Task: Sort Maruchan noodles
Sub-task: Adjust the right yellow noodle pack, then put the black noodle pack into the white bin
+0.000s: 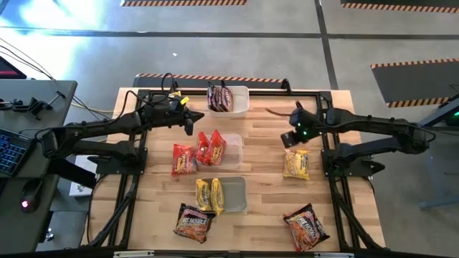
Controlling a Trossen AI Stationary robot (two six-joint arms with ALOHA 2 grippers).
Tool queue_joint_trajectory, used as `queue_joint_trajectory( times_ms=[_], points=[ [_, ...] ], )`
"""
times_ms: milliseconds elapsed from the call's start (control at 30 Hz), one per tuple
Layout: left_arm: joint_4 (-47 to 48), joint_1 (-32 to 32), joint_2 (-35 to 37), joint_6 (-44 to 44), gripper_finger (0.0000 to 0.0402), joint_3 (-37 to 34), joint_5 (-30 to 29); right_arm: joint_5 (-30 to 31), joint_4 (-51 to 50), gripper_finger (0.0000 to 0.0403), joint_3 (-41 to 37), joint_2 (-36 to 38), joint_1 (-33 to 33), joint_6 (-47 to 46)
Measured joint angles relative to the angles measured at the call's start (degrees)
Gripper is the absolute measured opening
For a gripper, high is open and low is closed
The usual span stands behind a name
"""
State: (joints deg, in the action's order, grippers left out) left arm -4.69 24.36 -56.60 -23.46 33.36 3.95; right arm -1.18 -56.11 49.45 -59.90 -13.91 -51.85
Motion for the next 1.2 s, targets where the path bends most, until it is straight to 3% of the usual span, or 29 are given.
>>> queue_joint_trajectory(
  times_ms=[133,300,567,833,1033,1200],
  points=[
    [0.03,0.00,0.00,0.26,0.0000,0.00,0.00,-1.37,-7.55,0.0166,-0.50,0.03,1.22,-4.22],
    [0.05,0.00,0.00,0.63,0.0000,0.00,-0.04,-5.97,-4.28,0.0211,-6.94,0.00,3.10,-8.97],
    [0.09,0.00,0.00,0.26,0.0000,0.00,-0.07,-7.40,5.43,0.0216,-17.54,-0.02,5.40,-21.84],
    [0.11,0.00,0.00,0.15,0.0000,0.00,-0.09,-7.62,22.68,0.0215,-22.20,-0.04,6.98,-21.03],
    [0.12,0.00,0.00,0.15,0.0000,0.00,-0.09,-6.71,31.01,0.0217,-19.05,-0.18,6.95,-8.79],
    [0.12,-0.02,0.00,-1.16,0.0000,0.00,0.39,-6.40,17.79,0.0218,-9.96,-0.13,7.18,-8.98]
  ],
)
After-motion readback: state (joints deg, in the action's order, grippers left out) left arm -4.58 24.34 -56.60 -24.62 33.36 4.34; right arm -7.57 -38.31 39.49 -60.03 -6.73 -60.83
